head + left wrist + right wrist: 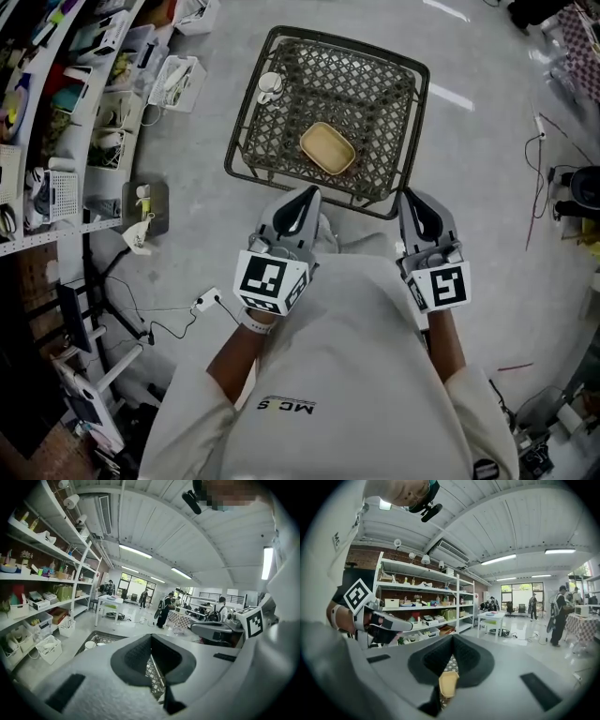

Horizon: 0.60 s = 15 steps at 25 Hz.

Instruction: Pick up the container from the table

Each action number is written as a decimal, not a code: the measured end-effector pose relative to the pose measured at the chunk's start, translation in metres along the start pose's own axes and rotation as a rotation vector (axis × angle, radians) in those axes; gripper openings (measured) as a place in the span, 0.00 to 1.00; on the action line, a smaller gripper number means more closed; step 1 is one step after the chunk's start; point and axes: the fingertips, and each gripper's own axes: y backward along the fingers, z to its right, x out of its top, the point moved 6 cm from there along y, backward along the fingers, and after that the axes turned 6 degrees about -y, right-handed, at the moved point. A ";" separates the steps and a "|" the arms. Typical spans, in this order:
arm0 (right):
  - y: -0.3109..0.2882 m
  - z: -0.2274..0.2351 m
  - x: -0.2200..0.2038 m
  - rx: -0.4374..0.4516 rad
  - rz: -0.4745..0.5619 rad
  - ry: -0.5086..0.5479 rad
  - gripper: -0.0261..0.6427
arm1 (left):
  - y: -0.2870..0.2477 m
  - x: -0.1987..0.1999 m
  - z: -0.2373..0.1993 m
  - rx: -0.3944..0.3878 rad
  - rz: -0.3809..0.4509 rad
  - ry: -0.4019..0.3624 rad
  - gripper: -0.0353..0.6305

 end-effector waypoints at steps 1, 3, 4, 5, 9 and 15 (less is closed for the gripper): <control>-0.003 -0.001 0.000 0.008 -0.001 0.006 0.06 | -0.001 0.000 -0.001 -0.001 -0.001 0.005 0.08; -0.009 0.000 -0.002 0.018 -0.011 0.014 0.06 | -0.005 -0.002 -0.002 -0.003 -0.008 0.019 0.08; -0.011 0.001 -0.003 0.021 -0.011 0.011 0.06 | -0.007 -0.003 -0.001 -0.003 -0.013 0.020 0.08; -0.013 0.002 -0.003 0.024 -0.007 0.004 0.06 | -0.010 -0.004 0.000 -0.003 -0.016 0.019 0.08; -0.011 0.009 -0.016 0.023 -0.035 -0.009 0.06 | -0.011 -0.002 0.006 0.003 -0.011 0.019 0.08; -0.031 0.011 -0.028 0.057 -0.069 0.012 0.06 | -0.011 0.005 -0.004 0.038 0.003 0.022 0.08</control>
